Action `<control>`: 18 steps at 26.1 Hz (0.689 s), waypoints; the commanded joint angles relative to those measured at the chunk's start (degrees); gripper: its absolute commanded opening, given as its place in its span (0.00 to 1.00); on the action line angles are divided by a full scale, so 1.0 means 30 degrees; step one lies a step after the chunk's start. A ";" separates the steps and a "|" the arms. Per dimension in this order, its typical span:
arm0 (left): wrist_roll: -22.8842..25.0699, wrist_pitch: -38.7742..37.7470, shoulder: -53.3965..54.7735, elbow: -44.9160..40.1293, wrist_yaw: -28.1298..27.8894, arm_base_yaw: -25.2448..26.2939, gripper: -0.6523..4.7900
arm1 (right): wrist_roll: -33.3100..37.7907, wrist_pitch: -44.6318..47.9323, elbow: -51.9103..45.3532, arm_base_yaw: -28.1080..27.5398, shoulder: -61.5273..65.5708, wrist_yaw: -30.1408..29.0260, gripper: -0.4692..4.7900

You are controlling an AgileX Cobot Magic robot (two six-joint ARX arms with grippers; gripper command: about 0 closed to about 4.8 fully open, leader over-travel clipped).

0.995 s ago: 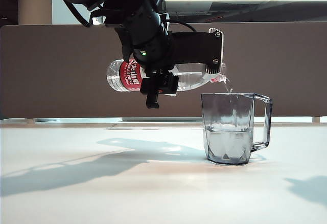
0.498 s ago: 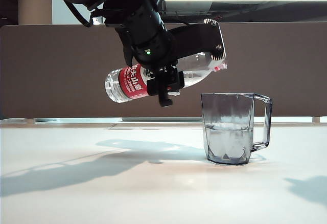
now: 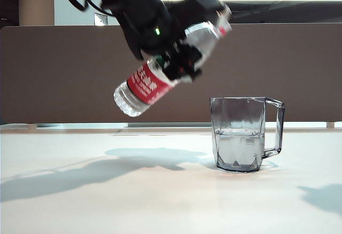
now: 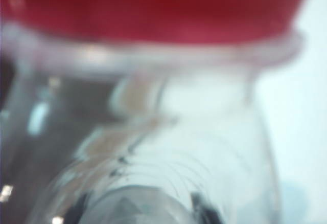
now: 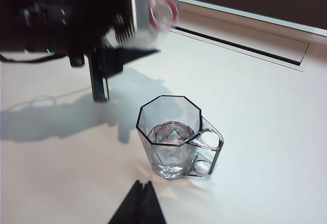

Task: Pick up the mineral water bottle with the left hand on the table and pour water into the mug until it's half full.

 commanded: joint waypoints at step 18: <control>-0.7045 -0.5202 -0.3002 0.0087 1.9198 0.7533 0.51 | -0.0058 0.0328 0.0168 -0.0022 -0.0015 -0.0015 0.09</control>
